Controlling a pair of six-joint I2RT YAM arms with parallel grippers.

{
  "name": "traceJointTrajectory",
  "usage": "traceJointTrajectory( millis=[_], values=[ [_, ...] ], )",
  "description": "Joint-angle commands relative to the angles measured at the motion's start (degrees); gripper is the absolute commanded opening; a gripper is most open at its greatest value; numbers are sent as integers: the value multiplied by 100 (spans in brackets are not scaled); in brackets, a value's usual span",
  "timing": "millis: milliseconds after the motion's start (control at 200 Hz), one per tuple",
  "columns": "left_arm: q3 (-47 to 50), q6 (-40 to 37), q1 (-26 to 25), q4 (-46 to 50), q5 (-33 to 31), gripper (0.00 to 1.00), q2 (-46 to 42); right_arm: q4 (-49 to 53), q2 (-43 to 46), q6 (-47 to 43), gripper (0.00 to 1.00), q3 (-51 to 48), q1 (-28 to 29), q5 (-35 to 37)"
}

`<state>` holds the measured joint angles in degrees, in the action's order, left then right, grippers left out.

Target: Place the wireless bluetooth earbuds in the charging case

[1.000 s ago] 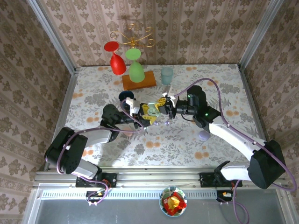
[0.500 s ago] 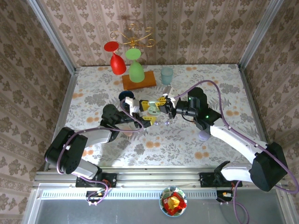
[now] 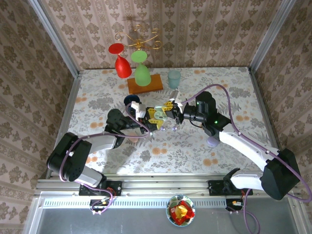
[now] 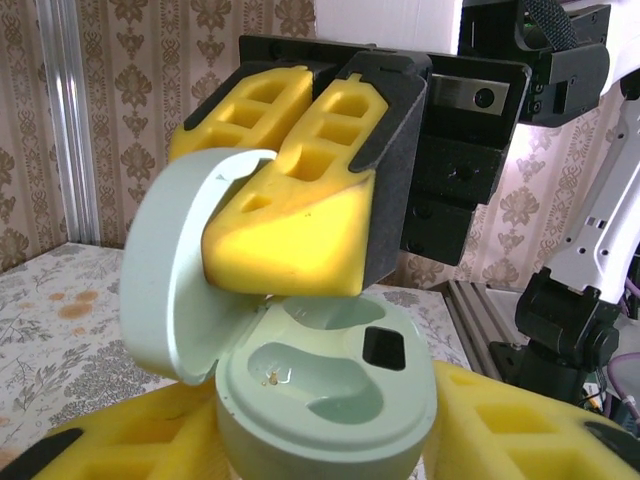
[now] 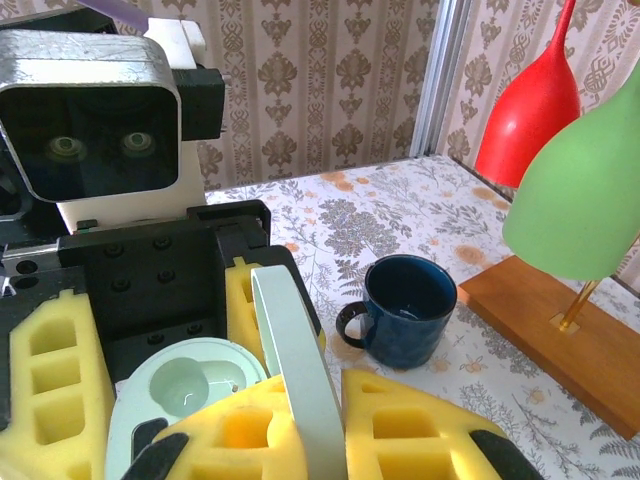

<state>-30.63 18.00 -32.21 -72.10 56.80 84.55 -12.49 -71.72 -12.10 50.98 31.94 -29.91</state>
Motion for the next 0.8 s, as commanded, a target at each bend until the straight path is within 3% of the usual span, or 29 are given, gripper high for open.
traceJointTrajectory(
  millis=[0,110,255,300,410,515,615,795],
  values=[
    [-204,54,-5,-138,51,41,44,18,73,-94,0,-1,49,-25],
    [-215,42,-5,-138,62,35,37,51,54,-93,0,18,49,-56],
    [-188,-22,2,-138,55,34,26,107,60,-66,3,56,49,-67],
    [-172,-57,4,-140,43,33,35,108,89,-7,11,69,44,-61],
    [-159,-86,36,-145,11,33,63,279,154,106,43,182,31,-97],
    [-136,-75,99,-138,-51,33,85,524,273,115,63,246,-3,-168],
    [-83,-127,160,-144,-118,33,68,521,499,192,72,140,-22,-175],
    [-29,-200,239,-146,-199,33,87,340,988,570,78,-276,-112,88]
  ],
)
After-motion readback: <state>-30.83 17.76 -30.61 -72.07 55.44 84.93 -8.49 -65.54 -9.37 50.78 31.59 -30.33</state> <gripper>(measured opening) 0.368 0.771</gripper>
